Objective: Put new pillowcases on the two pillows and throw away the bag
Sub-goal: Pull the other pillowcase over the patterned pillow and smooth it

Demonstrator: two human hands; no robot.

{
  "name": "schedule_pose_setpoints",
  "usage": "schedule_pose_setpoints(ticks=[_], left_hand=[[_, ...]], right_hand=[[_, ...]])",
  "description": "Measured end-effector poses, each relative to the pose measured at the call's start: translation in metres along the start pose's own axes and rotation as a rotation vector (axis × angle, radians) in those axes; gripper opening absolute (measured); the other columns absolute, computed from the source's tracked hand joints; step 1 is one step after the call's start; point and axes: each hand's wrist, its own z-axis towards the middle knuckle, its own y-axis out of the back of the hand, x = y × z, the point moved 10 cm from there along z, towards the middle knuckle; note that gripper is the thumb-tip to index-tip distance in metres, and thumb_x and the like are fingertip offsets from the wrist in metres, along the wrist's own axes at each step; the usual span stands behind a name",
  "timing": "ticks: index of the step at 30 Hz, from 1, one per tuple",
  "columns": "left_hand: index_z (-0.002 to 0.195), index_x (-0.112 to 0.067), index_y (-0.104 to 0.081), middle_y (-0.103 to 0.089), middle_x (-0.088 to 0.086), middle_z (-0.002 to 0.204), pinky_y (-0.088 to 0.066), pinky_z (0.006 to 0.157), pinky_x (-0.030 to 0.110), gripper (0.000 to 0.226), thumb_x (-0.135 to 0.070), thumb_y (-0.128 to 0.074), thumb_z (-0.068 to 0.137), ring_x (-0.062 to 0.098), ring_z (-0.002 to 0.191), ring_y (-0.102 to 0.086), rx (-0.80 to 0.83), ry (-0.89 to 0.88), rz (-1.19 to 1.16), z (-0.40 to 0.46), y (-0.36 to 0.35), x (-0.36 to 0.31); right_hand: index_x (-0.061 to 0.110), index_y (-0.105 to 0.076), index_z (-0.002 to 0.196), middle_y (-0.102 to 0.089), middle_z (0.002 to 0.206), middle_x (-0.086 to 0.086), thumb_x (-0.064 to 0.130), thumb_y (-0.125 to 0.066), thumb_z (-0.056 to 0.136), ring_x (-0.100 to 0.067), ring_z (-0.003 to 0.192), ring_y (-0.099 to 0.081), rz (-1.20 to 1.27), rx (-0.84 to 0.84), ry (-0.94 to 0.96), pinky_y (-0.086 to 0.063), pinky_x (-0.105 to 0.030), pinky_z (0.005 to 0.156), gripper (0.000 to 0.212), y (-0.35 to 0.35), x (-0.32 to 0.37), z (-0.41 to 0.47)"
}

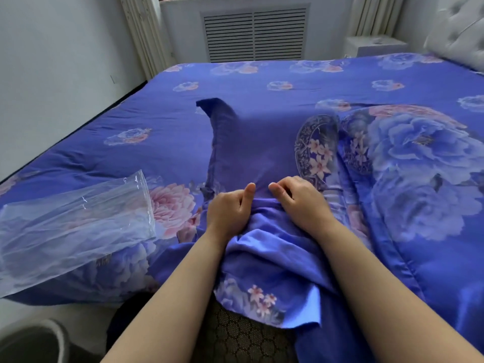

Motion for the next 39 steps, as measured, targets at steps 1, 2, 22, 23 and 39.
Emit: schedule_pose_setpoints(ticks=[1, 2, 22, 23, 39], left_hand=[[0.053, -0.019, -0.032, -0.063, 0.016, 0.064, -0.028, 0.056, 0.032, 0.05, -0.048, -0.028, 0.093, 0.037, 0.066, -0.057, -0.028, 0.015, 0.007, 0.003, 0.004, 0.003], [0.054, -0.019, -0.033, -0.064, 0.017, 0.067, -0.027, 0.057, 0.032, 0.05, -0.047, -0.029, 0.095, 0.037, 0.069, -0.058, -0.053, 0.033, 0.013, 0.005, 0.008, 0.004], [0.102, -0.005, -0.051, -0.045, 0.019, 0.124, -0.036, 0.101, 0.033, 0.055, -0.053, -0.066, 0.078, 0.029, 0.115, -0.046, 0.065, 0.761, -0.236, -0.012, -0.011, 0.126], [0.112, -0.003, -0.044, -0.046, 0.018, 0.126, -0.038, 0.102, 0.036, 0.073, -0.06, -0.067, 0.074, 0.028, 0.116, -0.049, 0.098, 0.82, -0.319, -0.019, -0.017, 0.133], [0.106, -0.004, -0.062, -0.065, 0.019, 0.111, -0.044, 0.094, 0.036, 0.063, -0.06, -0.039, 0.088, 0.029, 0.11, -0.058, 0.07, 0.325, -0.252, 0.051, 0.018, 0.056]], right_hand=[[0.021, -0.062, 0.097, -0.059, 0.102, -0.001, 0.061, -0.047, 0.085, -0.023, 0.102, -0.053, -0.052, -0.025, 0.007, -0.041, -0.037, 0.089, 0.045, 0.004, -0.001, -0.006], [0.022, -0.062, 0.101, -0.056, 0.107, 0.0, 0.058, -0.052, 0.084, -0.023, 0.106, -0.049, -0.143, -0.066, -0.003, -0.04, -0.039, 0.093, 0.041, 0.01, -0.001, -0.012], [0.006, -0.026, 0.146, -0.034, 0.149, -0.015, 0.084, -0.055, 0.06, -0.027, 0.135, -0.036, 0.421, 0.059, -0.777, -0.027, -0.036, 0.112, 0.119, 0.006, -0.119, -0.053], [0.004, -0.037, 0.141, -0.043, 0.144, -0.015, 0.081, -0.056, 0.063, -0.025, 0.129, -0.043, 0.454, 0.083, -0.752, -0.032, -0.03, 0.105, 0.112, 0.005, -0.115, -0.052], [0.009, -0.042, 0.139, -0.044, 0.144, -0.011, 0.048, -0.055, 0.088, -0.023, 0.133, -0.04, 0.078, 0.153, 0.017, -0.029, -0.038, 0.111, 0.065, 0.002, 0.003, 0.048]])
